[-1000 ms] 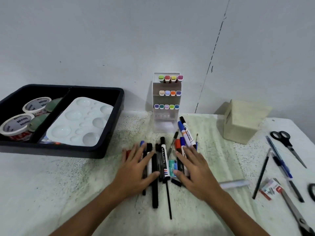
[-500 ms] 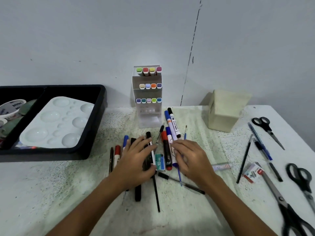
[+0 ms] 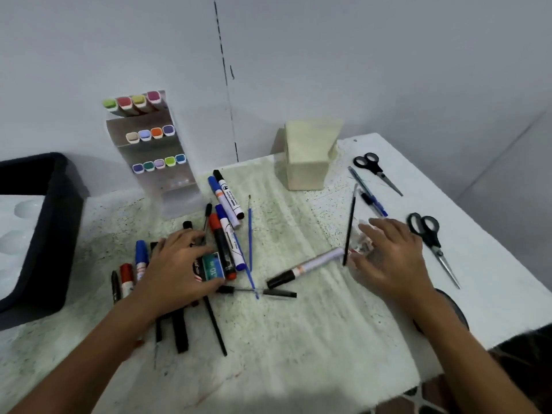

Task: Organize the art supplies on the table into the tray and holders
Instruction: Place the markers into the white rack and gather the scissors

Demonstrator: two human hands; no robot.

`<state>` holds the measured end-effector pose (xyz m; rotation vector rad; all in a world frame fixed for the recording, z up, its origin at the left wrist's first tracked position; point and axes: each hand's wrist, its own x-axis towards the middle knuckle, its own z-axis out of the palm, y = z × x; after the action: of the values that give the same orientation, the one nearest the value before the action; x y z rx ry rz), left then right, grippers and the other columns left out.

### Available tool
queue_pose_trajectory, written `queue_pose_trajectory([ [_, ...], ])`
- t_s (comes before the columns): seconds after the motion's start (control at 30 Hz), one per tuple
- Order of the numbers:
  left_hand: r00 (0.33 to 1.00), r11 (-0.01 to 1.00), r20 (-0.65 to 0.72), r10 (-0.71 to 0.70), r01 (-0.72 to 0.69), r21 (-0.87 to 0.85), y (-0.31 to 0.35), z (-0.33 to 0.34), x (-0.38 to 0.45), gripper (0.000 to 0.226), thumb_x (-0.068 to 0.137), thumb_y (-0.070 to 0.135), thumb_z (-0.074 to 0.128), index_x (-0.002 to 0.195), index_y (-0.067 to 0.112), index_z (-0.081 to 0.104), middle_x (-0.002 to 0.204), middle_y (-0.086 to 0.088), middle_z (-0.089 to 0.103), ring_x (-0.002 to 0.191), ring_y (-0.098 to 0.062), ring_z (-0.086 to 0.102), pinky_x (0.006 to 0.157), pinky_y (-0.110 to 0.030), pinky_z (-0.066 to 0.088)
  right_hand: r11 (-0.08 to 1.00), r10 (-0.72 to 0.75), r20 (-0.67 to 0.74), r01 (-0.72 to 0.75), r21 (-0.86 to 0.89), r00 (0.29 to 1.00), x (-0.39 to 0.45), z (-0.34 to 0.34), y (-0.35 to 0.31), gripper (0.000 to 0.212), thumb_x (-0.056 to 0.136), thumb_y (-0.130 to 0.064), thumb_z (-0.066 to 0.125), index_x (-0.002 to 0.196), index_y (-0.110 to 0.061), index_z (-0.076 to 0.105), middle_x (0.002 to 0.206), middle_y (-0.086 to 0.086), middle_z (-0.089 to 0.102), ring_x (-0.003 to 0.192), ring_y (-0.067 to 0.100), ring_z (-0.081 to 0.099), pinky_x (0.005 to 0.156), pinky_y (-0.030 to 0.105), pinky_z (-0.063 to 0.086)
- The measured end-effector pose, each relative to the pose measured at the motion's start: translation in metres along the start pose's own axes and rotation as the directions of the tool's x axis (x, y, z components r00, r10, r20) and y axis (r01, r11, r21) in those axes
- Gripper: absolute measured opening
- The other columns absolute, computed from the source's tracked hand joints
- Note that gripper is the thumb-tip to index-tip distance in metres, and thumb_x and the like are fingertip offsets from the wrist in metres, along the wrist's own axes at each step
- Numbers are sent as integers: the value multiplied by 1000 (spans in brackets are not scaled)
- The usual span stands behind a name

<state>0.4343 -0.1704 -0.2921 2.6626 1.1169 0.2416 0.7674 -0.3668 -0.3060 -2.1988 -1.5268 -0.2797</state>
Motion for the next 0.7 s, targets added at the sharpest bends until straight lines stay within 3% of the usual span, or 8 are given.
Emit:
queue_pose_trajectory([
  [0.17, 992, 999, 119, 35, -39, 29, 0, -13, 7, 99, 52, 85, 40, 125, 23, 65, 141, -2, 47, 133, -21, 32, 106, -45, 33, 1000, 17, 26, -17, -2, 1000, -9, -2, 9, 53, 78, -48, 50, 116, -16, 68, 115, 5, 65, 114, 31, 50, 88, 43, 33],
  [0.37, 979, 998, 201, 44, -54, 44, 4, -20, 11, 102, 48, 85, 34, 126, 26, 64, 142, -2, 45, 134, -22, 29, 107, -46, 32, 997, 51, -1, -51, 56, 999, -1, 2, -2, 52, 77, -46, 49, 111, -13, 70, 109, 5, 66, 106, 29, 52, 87, 45, 36],
  [0.57, 972, 953, 43, 229, -233, 194, -7, -8, 8, 77, 68, 76, 42, 107, 18, 74, 120, -2, 62, 119, -27, 50, 105, -64, 28, 992, 21, -49, -15, 123, 999, 15, 6, -14, 52, 78, -43, 53, 107, -4, 70, 106, 14, 67, 98, 40, 57, 81, 47, 48],
  [0.7, 948, 929, -47, 313, -296, 224, -9, -5, 9, 65, 70, 68, 49, 97, 15, 74, 106, 1, 66, 108, -21, 51, 99, -59, 35, 984, -23, -96, 39, 172, 995, 22, 11, -27, 47, 79, -36, 64, 109, 0, 68, 109, 17, 66, 100, 39, 56, 83, 49, 51],
])
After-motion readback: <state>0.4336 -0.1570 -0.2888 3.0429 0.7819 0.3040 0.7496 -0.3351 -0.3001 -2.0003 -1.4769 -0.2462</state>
